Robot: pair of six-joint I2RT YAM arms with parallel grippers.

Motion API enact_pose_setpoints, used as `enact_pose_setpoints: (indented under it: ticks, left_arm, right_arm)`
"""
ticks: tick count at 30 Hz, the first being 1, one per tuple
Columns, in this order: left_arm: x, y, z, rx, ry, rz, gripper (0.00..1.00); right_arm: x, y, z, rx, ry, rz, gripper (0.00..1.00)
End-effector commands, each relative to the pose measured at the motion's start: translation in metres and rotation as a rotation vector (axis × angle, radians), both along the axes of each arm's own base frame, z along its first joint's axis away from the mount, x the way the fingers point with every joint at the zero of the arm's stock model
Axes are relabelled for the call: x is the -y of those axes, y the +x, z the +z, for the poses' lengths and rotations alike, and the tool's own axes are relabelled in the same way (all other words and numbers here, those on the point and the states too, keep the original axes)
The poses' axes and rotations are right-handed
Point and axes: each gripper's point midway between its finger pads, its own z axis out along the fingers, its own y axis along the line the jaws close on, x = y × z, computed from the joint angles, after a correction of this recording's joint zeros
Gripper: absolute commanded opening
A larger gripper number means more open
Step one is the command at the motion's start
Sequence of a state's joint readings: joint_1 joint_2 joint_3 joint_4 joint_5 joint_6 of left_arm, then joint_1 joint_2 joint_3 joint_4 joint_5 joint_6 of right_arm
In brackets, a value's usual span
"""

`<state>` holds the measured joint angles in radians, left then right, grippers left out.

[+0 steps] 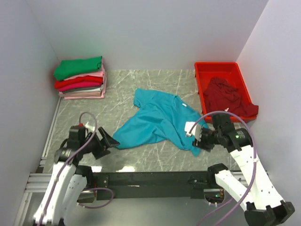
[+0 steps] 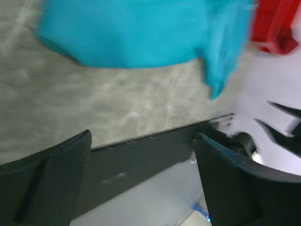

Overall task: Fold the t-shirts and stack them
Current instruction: Flatten the tshirt out

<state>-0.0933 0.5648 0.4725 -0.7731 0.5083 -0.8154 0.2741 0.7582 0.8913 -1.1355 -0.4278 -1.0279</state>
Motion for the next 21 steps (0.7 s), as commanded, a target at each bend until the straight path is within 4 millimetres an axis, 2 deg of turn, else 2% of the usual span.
enact_pose_setpoints:
  ticks: [1, 2, 4, 5, 6, 7, 9, 10, 12, 13, 15, 18, 19, 21]
  left_arm:
    - [0.005, -0.017, 0.075, 0.175, -0.073, -0.003, 0.99]
    - [-0.001, -0.014, 0.1, 0.255, -0.029, 0.0, 0.99]
    - [-0.013, 0.004, 0.105, 0.264, 0.058, 0.041, 0.99]
    - [-0.015, 0.011, 0.101, 0.265, 0.084, 0.034, 0.99]
    - [-0.014, 0.031, 0.109, 0.335, 0.084, 0.035, 0.99]
    - [-0.012, 0.046, 0.098, 0.312, 0.09, 0.03, 0.98]
    - [-0.01, 0.071, 0.08, 0.309, 0.094, 0.029, 0.96]
    - [-0.006, 0.094, 0.066, 0.299, 0.081, 0.018, 0.92]
    - [0.0, 0.11, 0.053, 0.268, 0.066, 0.0, 0.88]
    - [0.003, 0.122, 0.039, 0.233, 0.067, -0.008, 0.86]
    - [0.003, 0.132, 0.03, 0.22, 0.089, -0.007, 0.86]
    - [0.001, 0.143, 0.011, 0.173, 0.153, -0.009, 0.86]
    - [0.002, 0.148, 0.004, 0.145, 0.171, -0.015, 0.86]
    - [0.002, 0.154, -0.003, 0.132, 0.204, -0.019, 0.84]
  right_arm:
    - [-0.004, -0.019, 0.013, 0.024, 0.051, 0.041, 0.58]
    - [-0.009, -0.015, 0.018, 0.043, 0.076, 0.044, 0.62]
    - [-0.019, -0.006, 0.023, 0.029, 0.13, 0.028, 0.63]
    - [-0.028, 0.007, 0.03, 0.038, 0.182, 0.002, 0.63]
    - [-0.034, 0.014, 0.03, 0.019, 0.204, -0.008, 0.63]
    - [-0.04, 0.027, 0.023, -0.04, 0.215, -0.024, 0.63]
    - [-0.057, 0.048, 0.024, -0.107, 0.288, -0.06, 0.62]
    - [-0.067, 0.065, 0.018, -0.184, 0.297, -0.08, 0.62]
    - [-0.083, 0.077, 0.016, -0.287, 0.326, -0.098, 0.63]
    - [-0.092, 0.092, 0.01, -0.338, 0.314, -0.109, 0.63]
    - [-0.101, 0.111, 0.002, -0.343, 0.28, -0.151, 0.63]
    - [-0.113, 0.16, 0.001, -0.283, 0.272, -0.238, 0.63]
    - [-0.118, 0.186, 0.001, -0.271, 0.263, -0.26, 0.63]
    - [-0.126, 0.213, 0.0, -0.286, 0.266, -0.315, 0.63]
